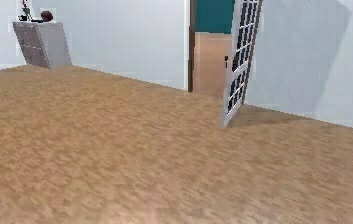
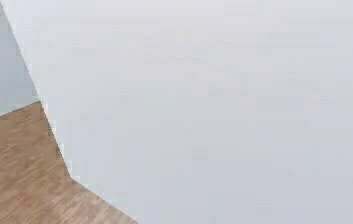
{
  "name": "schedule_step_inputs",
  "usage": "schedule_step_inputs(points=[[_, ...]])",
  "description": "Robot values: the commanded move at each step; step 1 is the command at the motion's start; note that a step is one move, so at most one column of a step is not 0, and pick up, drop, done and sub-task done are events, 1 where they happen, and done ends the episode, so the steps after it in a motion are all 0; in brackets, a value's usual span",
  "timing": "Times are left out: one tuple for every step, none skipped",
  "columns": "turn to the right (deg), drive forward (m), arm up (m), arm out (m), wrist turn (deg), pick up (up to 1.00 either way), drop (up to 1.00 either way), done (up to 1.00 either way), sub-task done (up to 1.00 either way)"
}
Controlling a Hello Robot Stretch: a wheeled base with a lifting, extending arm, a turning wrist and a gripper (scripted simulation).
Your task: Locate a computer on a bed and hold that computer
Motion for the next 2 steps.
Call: schedule_step_inputs(points=[[0.0,1.00,0.00,0.00,0.0,0.00,0.00,0.00,0.00],[0.0,0.95,0.00,0.00,0.0,0.00,0.00,0.00,0.00]])
